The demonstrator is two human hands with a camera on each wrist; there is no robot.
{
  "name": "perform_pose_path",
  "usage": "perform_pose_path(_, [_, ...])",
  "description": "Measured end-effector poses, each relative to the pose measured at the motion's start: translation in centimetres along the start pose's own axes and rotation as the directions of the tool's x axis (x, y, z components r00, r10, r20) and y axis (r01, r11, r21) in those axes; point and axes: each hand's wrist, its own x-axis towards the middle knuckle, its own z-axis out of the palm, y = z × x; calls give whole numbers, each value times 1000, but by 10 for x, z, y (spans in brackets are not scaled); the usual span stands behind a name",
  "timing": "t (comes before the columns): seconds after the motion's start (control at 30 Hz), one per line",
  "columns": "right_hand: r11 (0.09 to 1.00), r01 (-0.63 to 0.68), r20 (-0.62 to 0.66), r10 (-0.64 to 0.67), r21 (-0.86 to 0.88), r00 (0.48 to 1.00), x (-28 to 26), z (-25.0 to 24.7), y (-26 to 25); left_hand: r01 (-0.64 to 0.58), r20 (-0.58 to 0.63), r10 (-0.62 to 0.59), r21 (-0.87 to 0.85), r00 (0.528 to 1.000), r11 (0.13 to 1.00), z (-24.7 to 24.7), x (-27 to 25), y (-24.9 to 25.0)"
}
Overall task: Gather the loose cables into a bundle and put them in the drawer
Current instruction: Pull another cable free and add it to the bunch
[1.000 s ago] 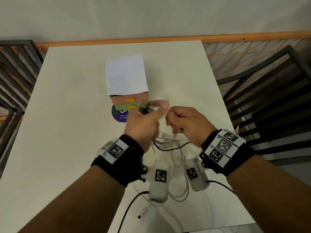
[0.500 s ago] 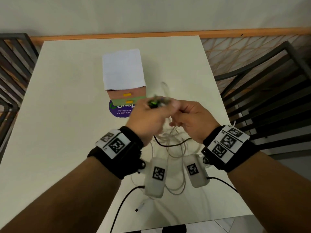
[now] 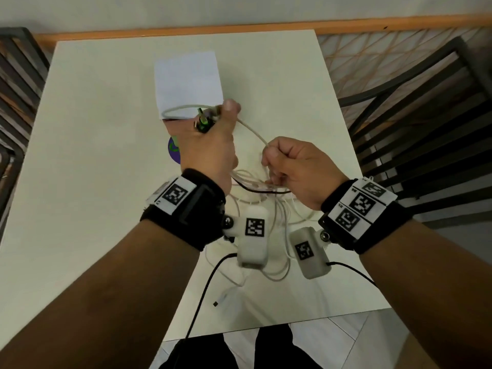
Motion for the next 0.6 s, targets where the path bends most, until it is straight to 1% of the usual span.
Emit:
perform_pose_path(0.03, [1000, -1, 2, 1, -5, 1000, -1, 0, 0, -6, 56, 3, 44, 998, 999, -1, -4, 0])
perform_pose_path(0.07, [1000, -3, 12, 3, 10, 1000, -1, 0, 0, -45, 177, 22, 123, 984, 991, -1, -11, -3])
perform_pose_path(0.1, [999, -5, 21, 4, 31, 1000, -2, 1, 0, -80, 296, 24, 179, 955, 981, 1, -21, -3])
perform_pose_path(0.13, [999, -3, 28, 1, 47, 1000, -3, 3, 0, -107, 319, 38, 202, 947, 973, 2, -25, -3])
perform_pose_path(0.17, [1000, 9, 27, -10, 29, 1000, -4, 5, -1, -117, 252, 59, 221, 966, 968, 3, -21, -1])
perform_pose_path(0.2, [1000, 21, 14, -21, -14, 1000, -4, 7, 0, -89, 123, 68, 175, 990, 980, 1, -13, 3])
perform_pose_path(0.23, [997, 29, 1, -29, -65, 1000, -5, 7, 1, -34, 8, 33, 100, 999, 994, -1, -4, 4])
perform_pose_path(0.27, [996, 28, -12, -30, -89, 999, -5, 7, 3, 13, -33, -11, 50, 999, 999, -4, 2, 5])
perform_pose_path(0.3, [995, 28, -21, -30, -92, 999, -5, 7, 3, 42, 5, -42, 71, 999, 997, -8, 4, 6])
perform_pose_path(0.33, [995, 39, -23, -42, -91, 999, -6, 7, 4, 27, 115, -44, 144, 992, 989, -9, -1, 5])
perform_pose_path(0.37, [994, 54, -22, -56, -96, 998, -7, 8, 3, -18, 258, -40, 220, 965, 975, -9, -10, 3])
perform_pose_path(0.4, [992, 69, -12, -70, -103, 997, -8, 9, 2, -47, 342, -41, 243, 939, 969, -8, -19, 3])
perform_pose_path(0.43, [989, 85, 6, -85, -121, 996, -10, 10, 1, -63, 339, -21, 235, 940, 970, -8, -20, 2])
perform_pose_path(0.47, [984, 97, 20, -95, -148, 995, -12, 11, 0, -66, 253, 13, 200, 967, 978, -8, -15, 3])
perform_pose_path(0.5, [979, 100, 24, -98, -176, 995, -13, 11, 0, -41, 109, 27, 131, 994, 991, -11, -5, 2])
perform_pose_path(0.53, [975, 97, 19, -96, -200, 995, -15, 10, 0, -13, -5, 13, 56, 1000, 998, -13, 2, 3])
perform_pose_path(0.57, [972, 93, 8, -94, -216, 996, -15, 8, 1, 5, -42, -4, 19, 999, 1000, -15, 6, 5])
perform_pose_path(0.6, [972, 88, -6, -91, -220, 996, -16, 7, 2, 11, 11, -11, 34, 1000, 999, -16, 3, 7])
